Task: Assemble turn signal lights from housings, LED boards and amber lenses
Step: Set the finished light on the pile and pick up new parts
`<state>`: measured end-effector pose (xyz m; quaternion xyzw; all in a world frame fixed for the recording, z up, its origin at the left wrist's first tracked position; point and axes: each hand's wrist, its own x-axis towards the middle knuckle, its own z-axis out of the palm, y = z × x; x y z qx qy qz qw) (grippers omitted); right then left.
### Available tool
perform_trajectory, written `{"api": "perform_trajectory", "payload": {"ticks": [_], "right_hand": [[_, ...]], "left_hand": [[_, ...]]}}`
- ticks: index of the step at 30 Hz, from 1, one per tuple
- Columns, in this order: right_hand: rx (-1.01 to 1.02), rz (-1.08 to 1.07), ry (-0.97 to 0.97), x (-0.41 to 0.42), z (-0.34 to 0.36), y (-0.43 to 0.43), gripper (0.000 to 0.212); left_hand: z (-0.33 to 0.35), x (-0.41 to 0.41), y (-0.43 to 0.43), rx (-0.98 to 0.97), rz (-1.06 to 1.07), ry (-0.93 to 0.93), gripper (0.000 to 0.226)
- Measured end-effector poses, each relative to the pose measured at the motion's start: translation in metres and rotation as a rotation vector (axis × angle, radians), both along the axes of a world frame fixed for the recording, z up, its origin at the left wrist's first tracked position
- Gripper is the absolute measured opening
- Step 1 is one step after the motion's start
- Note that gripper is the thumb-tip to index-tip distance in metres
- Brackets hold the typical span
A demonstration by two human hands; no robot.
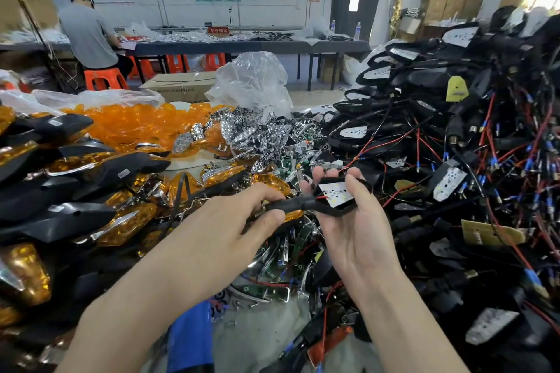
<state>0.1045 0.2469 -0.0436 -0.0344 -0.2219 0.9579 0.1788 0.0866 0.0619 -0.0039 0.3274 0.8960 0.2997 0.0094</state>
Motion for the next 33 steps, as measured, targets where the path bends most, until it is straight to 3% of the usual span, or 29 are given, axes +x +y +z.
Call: {"api": "perform_trajectory", "payload": {"ticks": [7,13,25,28,33], "right_hand": [[-0.042,0.007,0.017,-0.001,0.0,-0.003,0.014],[-0.085,0.032,0.005,-0.001,0.001,-0.008,0.012],[-0.012,0.02,-0.063,-0.001,0.0,-0.016,0.014],[-0.031,0.008,-0.107,-0.001,-0.003,-0.016,0.025],[-0.088,0.031,-0.062,0.0,-0.002,-0.015,0.019]], "left_hand": [[0.001,0.0,0.003,-0.028,0.036,0.014,0.035],[0.004,0.0,0.004,-0.197,0.109,0.182,0.037],[-0.003,0.006,0.025,-0.14,0.094,0.206,0.04],[-0.009,0.015,0.036,-0.092,0.13,0.301,0.043],[-0.018,0.02,0.049,-0.171,0.182,0.435,0.045]]}}
